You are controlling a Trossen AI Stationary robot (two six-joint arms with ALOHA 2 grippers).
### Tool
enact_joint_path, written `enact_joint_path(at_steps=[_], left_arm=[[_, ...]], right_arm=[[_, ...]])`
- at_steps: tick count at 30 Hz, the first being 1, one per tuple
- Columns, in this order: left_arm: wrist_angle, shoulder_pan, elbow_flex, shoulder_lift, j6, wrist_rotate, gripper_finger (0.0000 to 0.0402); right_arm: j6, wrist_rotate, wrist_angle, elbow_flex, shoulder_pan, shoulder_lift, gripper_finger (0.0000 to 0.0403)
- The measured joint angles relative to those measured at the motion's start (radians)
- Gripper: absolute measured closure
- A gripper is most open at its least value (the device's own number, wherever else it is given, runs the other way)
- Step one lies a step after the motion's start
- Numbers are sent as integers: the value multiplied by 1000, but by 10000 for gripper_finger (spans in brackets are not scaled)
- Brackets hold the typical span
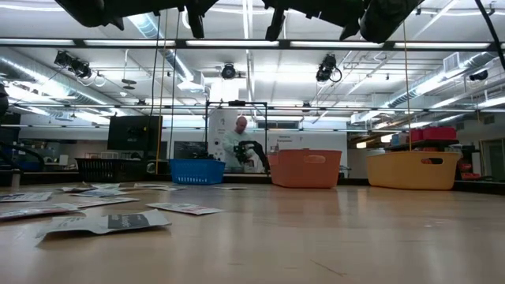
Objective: Pick & Place First Aid Supplies
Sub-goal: Put the alcohol pad into the black bin
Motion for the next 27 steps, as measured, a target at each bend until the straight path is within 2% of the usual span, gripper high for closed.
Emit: enact_joint_path(at_steps=[11,15,19,27], left_arm=[[0,0,0,0,-17,0,369],[-1,0,0,0,-3,0,396],[-2,0,0,0,11,0,395],[-26,1,-1,0,13,0,398]], right_arm=[[-18,-1,0,0,0,0,399],[-19,1,0,0,0,0,385],[-19,1,10,0,0,0,345],[-40,113,43,0,-2,0,213]])
